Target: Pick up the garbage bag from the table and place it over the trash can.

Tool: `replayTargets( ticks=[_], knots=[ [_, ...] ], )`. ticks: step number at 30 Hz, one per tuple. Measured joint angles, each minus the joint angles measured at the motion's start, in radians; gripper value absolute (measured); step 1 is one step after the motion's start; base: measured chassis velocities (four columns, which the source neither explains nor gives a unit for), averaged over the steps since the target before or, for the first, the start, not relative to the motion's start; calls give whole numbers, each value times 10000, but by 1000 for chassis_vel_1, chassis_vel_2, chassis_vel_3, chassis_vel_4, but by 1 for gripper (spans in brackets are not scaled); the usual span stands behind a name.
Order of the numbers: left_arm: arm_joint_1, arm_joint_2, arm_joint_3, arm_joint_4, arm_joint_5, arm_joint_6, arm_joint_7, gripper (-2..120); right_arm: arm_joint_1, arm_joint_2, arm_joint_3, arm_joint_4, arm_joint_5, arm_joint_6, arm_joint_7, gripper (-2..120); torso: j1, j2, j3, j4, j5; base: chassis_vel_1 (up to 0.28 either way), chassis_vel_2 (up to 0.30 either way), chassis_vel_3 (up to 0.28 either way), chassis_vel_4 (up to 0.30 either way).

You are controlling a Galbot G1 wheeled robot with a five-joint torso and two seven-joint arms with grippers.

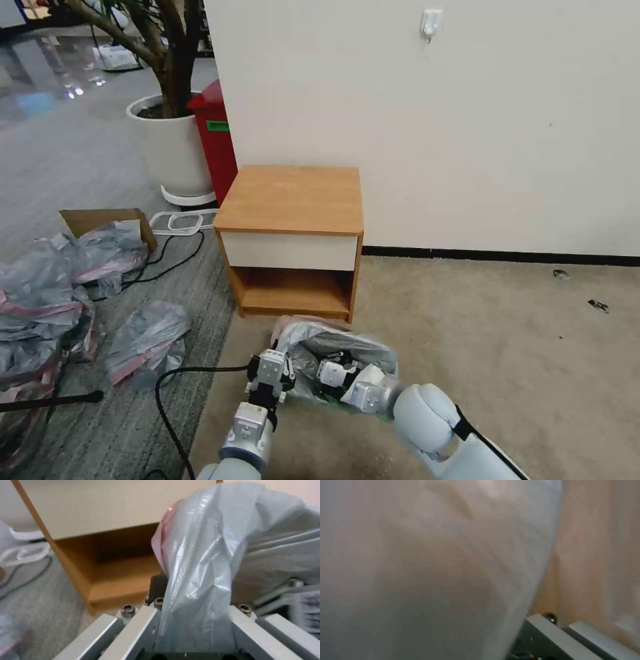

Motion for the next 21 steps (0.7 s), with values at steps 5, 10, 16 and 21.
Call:
replayTargets(
  ticks=[5,10,16,21],
  knots=[
    [45,29,8,-124,-243,166,-74,3,76,-36,12,-185,81,25,26,0,0,0,0,0,1,0,0,0,0],
    [-68,29,-204,-18,-299,301,-174,3,-288,-231,287,231,387,89,73,0,0,0,-1,-1,0,0,0,0,0],
    [-343,49,-772,334,-596,440,-314,3,-1411,-842,1020,1753,1314,229,260,0,0,0,-1,0,1,0,0,0,0],
    [-555,39,-1148,476,-1200,633,-438,3,-2610,-1423,2036,3413,2412,487,475,0,0,1,-1,-2,-1,0,0,0,0]
  ],
)
